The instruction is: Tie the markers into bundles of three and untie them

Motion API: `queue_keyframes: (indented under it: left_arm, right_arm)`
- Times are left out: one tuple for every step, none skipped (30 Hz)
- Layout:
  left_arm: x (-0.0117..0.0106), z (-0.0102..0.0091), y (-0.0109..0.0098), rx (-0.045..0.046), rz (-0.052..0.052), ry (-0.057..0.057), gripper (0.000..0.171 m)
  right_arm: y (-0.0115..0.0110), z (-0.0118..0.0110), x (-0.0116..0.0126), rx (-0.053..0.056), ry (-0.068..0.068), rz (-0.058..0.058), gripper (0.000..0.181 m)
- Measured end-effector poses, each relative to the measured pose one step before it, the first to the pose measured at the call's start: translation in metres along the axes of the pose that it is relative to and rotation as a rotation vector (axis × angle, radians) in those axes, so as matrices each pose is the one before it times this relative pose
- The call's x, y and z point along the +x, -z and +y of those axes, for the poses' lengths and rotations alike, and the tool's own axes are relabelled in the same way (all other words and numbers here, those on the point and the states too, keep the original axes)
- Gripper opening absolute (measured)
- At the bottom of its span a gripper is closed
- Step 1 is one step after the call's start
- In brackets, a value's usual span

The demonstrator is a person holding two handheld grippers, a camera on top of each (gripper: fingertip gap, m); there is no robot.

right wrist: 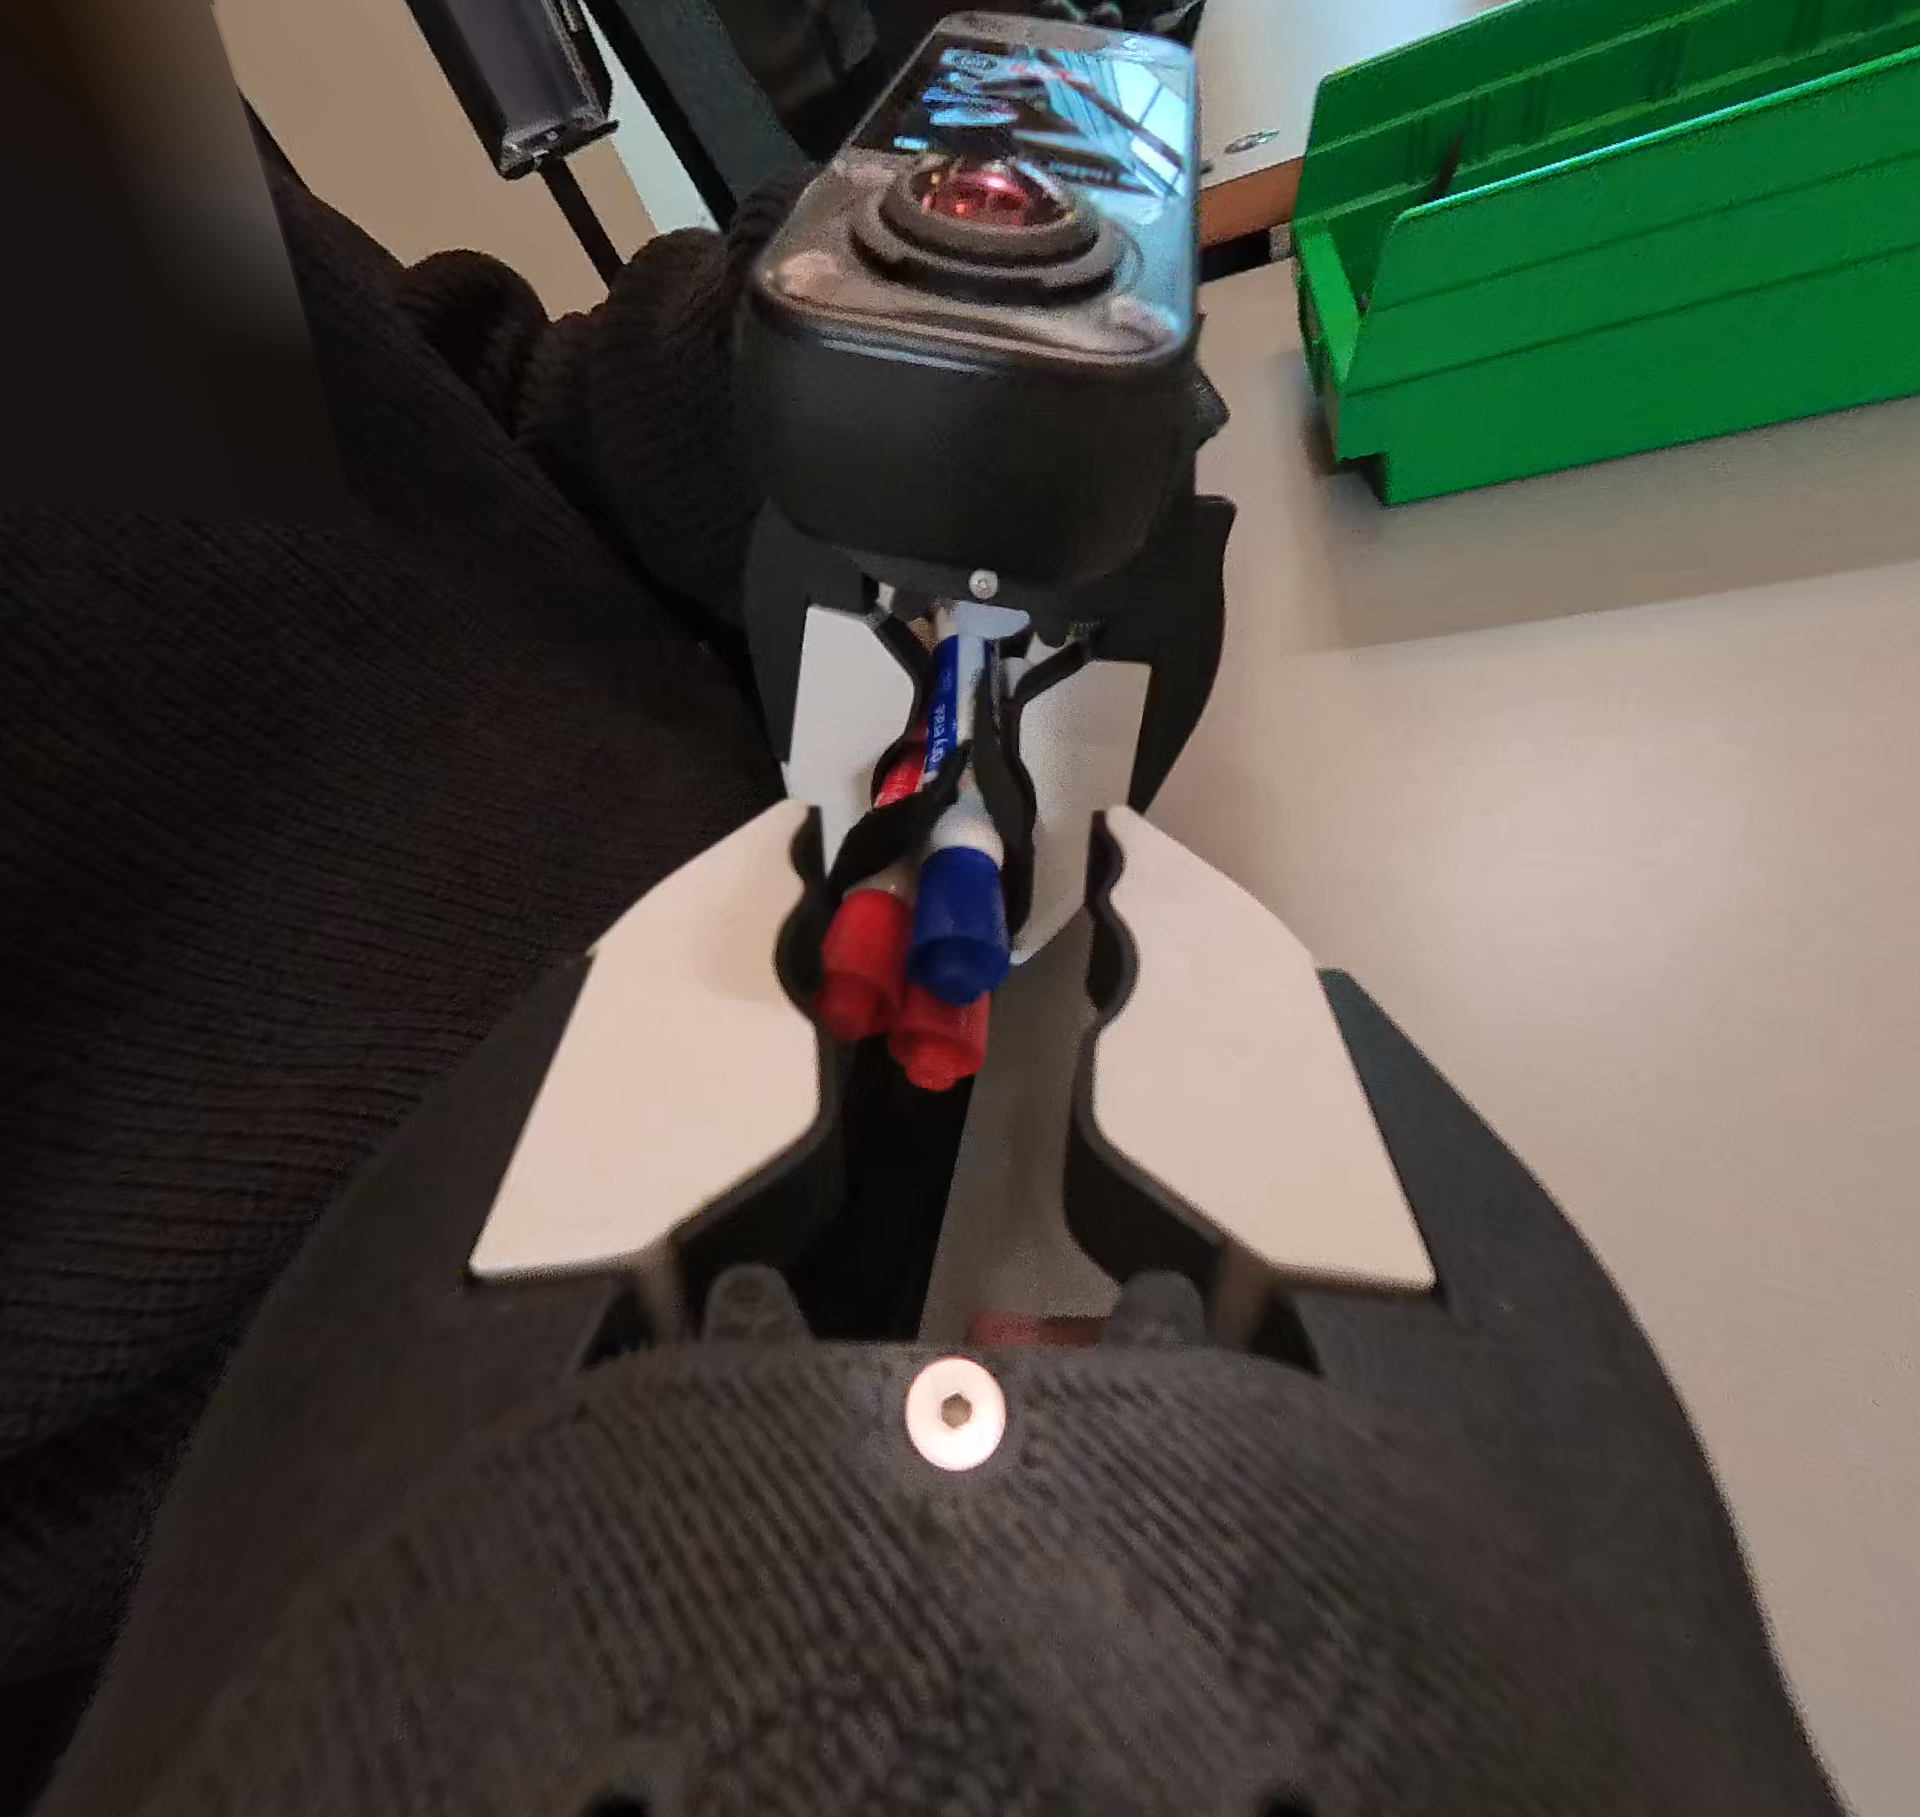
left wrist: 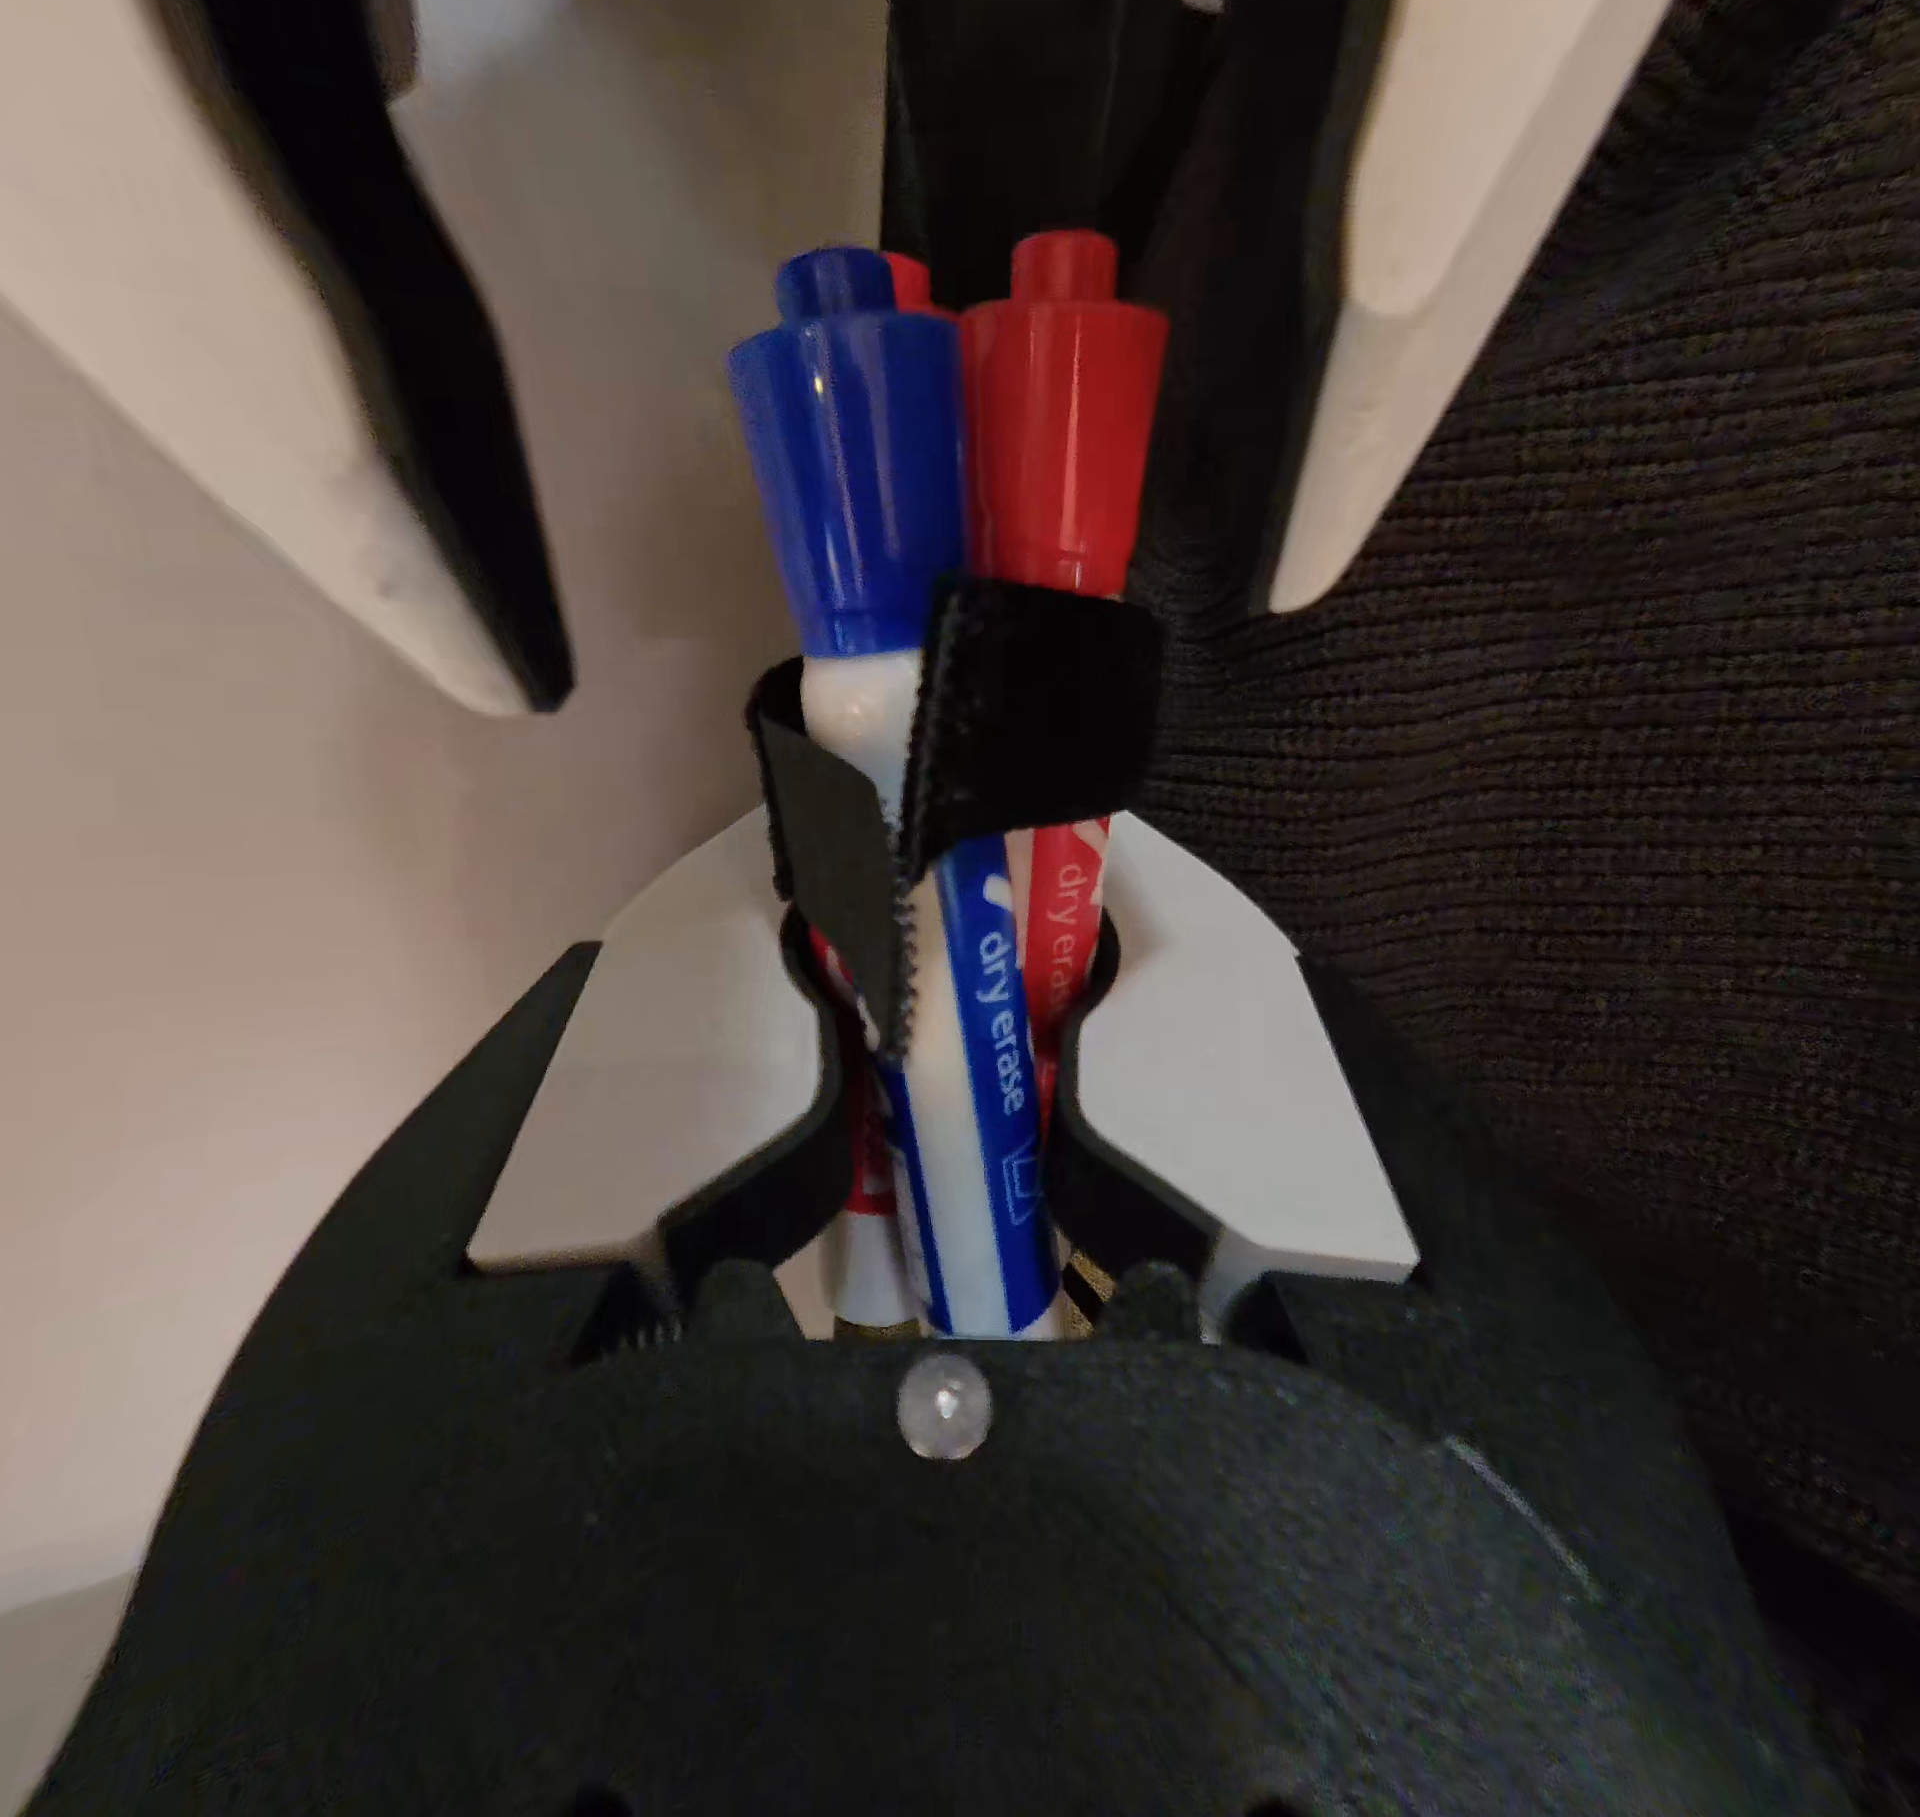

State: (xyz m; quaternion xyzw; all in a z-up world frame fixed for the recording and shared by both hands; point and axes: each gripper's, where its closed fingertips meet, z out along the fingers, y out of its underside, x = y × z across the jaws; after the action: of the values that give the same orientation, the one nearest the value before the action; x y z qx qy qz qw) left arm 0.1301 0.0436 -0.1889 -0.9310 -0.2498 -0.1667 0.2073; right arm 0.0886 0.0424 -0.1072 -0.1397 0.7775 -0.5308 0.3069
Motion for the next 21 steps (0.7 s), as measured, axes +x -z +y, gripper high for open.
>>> queue_keyframes:
  left_arm:
    - [-0.00214, 0.00161, -0.0001, -0.00514, -0.0074, 0.0075, 0.043]
    - [-0.00197, 0.00162, -0.00027, -0.00654, -0.0059, 0.0083, 0.043]
    - [-0.00136, 0.00145, -0.00043, -0.00669, -0.0053, 0.006, 0.043]
    - [-0.00105, 0.00086, -0.00039, -0.00518, -0.0047, 0.0034, 0.043]
    - [-0.00059, 0.00054, -0.00027, -0.00393, -0.004, 0.003, 0.043]
    - [-0.00025, 0.00006, -0.00007, -0.00274, -0.0025, 0.0026, 0.043]
    - [-0.0002, 0.0002, -0.00025, -0.00422, -0.0028, 0.0026, 0.043]
    - [-0.00073, 0.00085, -0.00044, -0.00849, -0.0053, 0.0042, 0.044]
    - [-0.00088, 0.00107, -0.00063, -0.00906, -0.0061, 0.0057, 0.044]
    - [-0.00098, 0.00053, -0.00032, -0.0049, -0.0059, 0.0052, 0.044]
    - [-0.00046, 0.00003, 0.00012, -0.00049, -0.0032, 0.0023, 0.044]
    - [-0.0003, -0.00036, 0.00026, 0.0022, -0.0027, 0.0003, 0.043]
    - [-0.00076, -0.00005, 0.00032, -0.00008, -0.0052, 0.0024, 0.043]
    - [-0.00129, 0.00041, 0.00027, -0.00234, -0.0092, 0.0012, 0.043]
    - [-0.00052, 0.00028, 0.0002, -0.00196, -0.004, 0.0019, 0.043]
    - [-0.00022, 0.00035, 0.00009, -0.00252, -0.0025, 0.0019, 0.043]
    - [-0.00072, 0.00077, -0.00013, -0.00584, -0.0065, 0.0018, 0.044]
    - [-0.00081, 0.00092, -0.0003, -0.00699, -0.0064, 0.0029, 0.044]
    - [-0.00085, 0.00093, -0.0004, -0.00689, -0.0058, 0.0017, 0.044]
    - [-0.0006, 0.00071, -0.00026, -0.00528, -0.0047, 0.0005, 0.043]
    - [-0.00013, 0.00052, -0.00028, -0.00281, -0.0006, 0.0006, 0.044]
  right_arm:
    - [-0.00114, -0.00039, 0.00031, 0.0025, 0.0052, 0.0085, 0.046]
    - [-0.00147, -0.00027, 0.00118, -0.0047, 0.0085, 0.013, 0.04]
    - [-0.00181, 0.00049, 0.00268, -0.0125, 0.0085, 0.0231, 0.033]
    - [-0.00196, 0.00144, 0.00167, -0.018, 0.0092, 0.0157, 0.028]
    - [-0.00199, 0.002, 0.00012, -0.0172, 0.0076, 0.0065, 0.025]
    - [-0.00187, 0.00213, 0.00189, -0.0148, 0.0009, 0.0178, 0.02]
    - [-0.00192, 0.00192, 0.0021, -0.0131, -0.0021, 0.0189, 0.015]
    - [-0.00129, 0.00065, 0.00018, -0.0049, 0.0008, 0.0065, 0.012]
    - [-0.00081, -0.00027, 0.00116, -0.0014, 0.0038, 0.0134, 0.009]
    - [-0.00068, -0.0006, 0.00146, -0.0017, 0.0048, 0.0167, 0.008]
    - [-0.00082, -0.00058, 0.00002, -0.0015, 0.0077, 0.007, 0.007]
    - [-0.00073, -0.00049, -0.00033, -0.0002, 0.0098, 0.0057, 0.006]
    - [-0.00081, -0.00076, -0.0002, 0.0013, 0.0113, 0.0078, 0.006]
    - [-0.00095, -0.00053, -0.00085, 0.0001, 0.0128, 0.0044, 0.006]
    - [-0.00092, -0.0006, -0.00107, -0.0003, 0.0131, 0.0034, 0.006]
    - [-0.00105, -0.00081, -0.00043, 0.0014, 0.0113, 0.0074, 0.006]
    - [-0.00105, -0.00091, -0.00002, 0.0015, 0.0093, 0.009, 0.006]
    - [-0.00117, -0.00066, -0.00001, 0.0013, 0.0075, 0.0086, 0.006]
    - [-0.00139, 0.00006, -0.00027, -0.0027, 0.0069, 0.0058, 0.006]
    - [-0.00124, 0.00023, -0.00046, -0.0033, 0.0047, 0.0035, 0.006]
    - [-0.00082, 0.00028, -0.00045, -0.0018, 0.0029, 0.0008, 0.006]
